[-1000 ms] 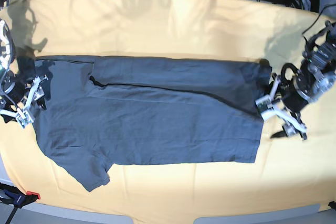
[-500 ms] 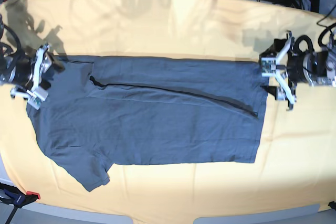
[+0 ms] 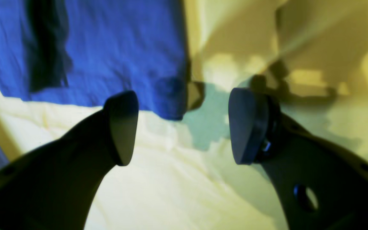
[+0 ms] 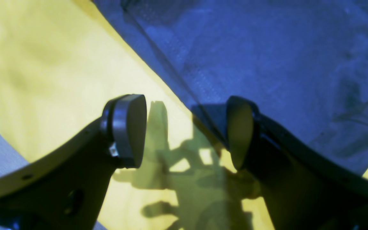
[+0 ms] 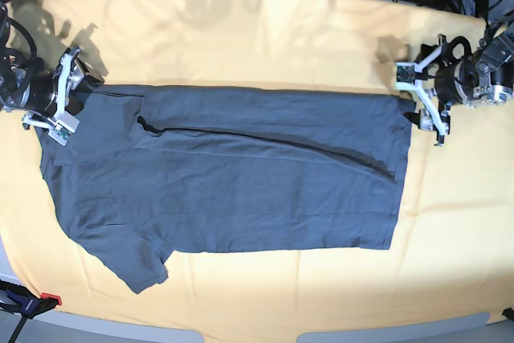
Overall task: Fold the T-shirt properly
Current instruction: 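Open both grippers and release the folded edge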
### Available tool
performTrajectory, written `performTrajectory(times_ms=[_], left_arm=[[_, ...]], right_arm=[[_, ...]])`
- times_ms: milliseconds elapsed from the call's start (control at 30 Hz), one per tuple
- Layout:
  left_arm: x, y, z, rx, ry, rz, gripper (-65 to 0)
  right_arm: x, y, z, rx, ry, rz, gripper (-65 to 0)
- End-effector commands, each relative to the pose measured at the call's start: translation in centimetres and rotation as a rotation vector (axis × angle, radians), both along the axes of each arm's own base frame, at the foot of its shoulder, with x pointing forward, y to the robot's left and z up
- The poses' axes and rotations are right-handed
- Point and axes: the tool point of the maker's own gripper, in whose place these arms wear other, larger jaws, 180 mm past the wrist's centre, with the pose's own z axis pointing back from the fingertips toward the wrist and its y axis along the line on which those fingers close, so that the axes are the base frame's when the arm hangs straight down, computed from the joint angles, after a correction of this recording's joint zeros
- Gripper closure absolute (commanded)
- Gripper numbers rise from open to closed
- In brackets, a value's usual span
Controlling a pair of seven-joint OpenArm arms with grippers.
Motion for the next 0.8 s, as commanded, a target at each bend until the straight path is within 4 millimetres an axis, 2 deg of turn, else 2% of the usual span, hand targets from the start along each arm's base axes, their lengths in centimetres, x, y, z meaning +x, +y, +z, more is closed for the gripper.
performTrajectory(times_ms=[0,200,333,400,633,733,767], left_arm=[[0.9,0.4,0.7,-0.003,-0.03,0.005,-44.1],[1.2,-0.7,-1.0,-0.069,-0.016,0.024,-44.1],[2.0,-1.1,-1.1,-0.071,-0.044,0.024,-44.0],[3.0,-1.0,-0.5,-0.067,-0.098,0.034,-42.0],[4.4,-1.0,0.6,-0.073,-0.145,0.038,-24.6],[4.4,-1.1,0.6,-0.079,-0.141,0.041,-10.1],[4.4,-1.0,0.6,-0.078,-0.142,0.041,-7.2]], right_arm=[[0.9,-0.3,1.2,-0.001,-0.04,0.004,-40.0],[0.9,-0.3,1.3,0.003,-0.045,0.004,-40.0],[1.0,-0.3,1.3,0.003,-0.045,0.004,-40.0],[0.9,-0.3,1.3,0.002,-0.045,0.004,-40.0],[0.9,-0.3,1.3,0.002,-0.045,0.004,-40.0],[1.0,-0.3,1.3,0.002,-0.045,0.004,-40.0],[1.0,-0.3,1.4,0.002,-0.047,0.004,-40.0]])
